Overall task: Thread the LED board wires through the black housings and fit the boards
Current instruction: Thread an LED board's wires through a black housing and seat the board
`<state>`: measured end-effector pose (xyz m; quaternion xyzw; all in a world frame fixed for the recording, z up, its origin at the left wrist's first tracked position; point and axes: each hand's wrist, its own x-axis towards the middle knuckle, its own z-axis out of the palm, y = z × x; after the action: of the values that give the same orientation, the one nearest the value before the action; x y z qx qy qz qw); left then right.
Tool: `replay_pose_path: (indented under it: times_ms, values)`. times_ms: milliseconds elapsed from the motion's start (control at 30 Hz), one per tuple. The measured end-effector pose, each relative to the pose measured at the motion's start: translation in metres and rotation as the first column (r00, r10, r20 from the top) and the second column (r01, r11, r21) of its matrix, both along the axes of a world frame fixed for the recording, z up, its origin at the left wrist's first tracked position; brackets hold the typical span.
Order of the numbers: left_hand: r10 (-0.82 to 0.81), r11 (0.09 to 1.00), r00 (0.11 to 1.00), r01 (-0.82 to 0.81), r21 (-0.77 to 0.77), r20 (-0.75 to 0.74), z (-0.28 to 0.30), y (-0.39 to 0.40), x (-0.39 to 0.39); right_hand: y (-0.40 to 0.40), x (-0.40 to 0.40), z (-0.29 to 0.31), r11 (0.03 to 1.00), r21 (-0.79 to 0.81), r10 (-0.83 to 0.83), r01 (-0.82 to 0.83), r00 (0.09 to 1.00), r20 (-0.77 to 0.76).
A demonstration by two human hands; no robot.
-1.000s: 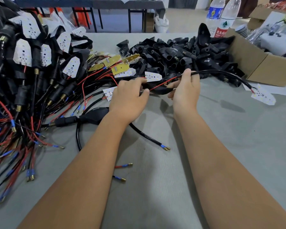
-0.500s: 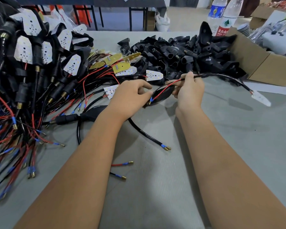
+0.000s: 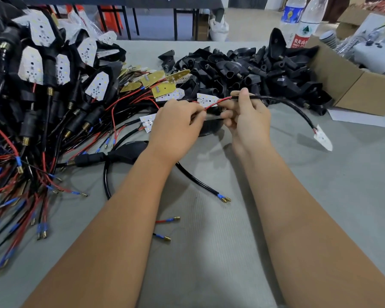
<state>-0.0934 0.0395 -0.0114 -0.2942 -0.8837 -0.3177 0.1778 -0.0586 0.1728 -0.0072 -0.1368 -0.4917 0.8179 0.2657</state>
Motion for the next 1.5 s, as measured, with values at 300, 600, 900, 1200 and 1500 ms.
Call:
replay_pose_path:
  times_ms: [300,600,900,1200,1500]
  values:
    - [-0.012,0.998,0.999,0.014,0.059,-0.04,0.0,-0.004,0.003,-0.011,0.001,-0.003,0.93,0.213,0.298,-0.3,0.954,0.041]
    - [0.138,0.986,0.99,-0.137,0.098,-0.006,0.002,-0.007,0.0,-0.015,0.001,-0.004,0.967,0.214,0.142,-0.136,0.99,-0.012]
    - [0.158,0.984,0.981,-0.166,0.07,0.111,0.0,-0.008,-0.002,-0.015,0.003,-0.006,0.879,0.456,0.102,-0.136,0.99,0.099]
    - [0.16,0.983,0.976,-0.171,0.063,0.147,0.0,-0.006,-0.002,-0.016,-0.002,-0.01,0.866,0.491,0.027,-0.089,0.991,0.133]
    - [0.017,0.999,0.984,-0.01,-0.037,0.178,0.001,-0.011,0.001,-0.011,-0.006,-0.013,0.906,0.42,-0.027,-0.046,0.986,0.165]
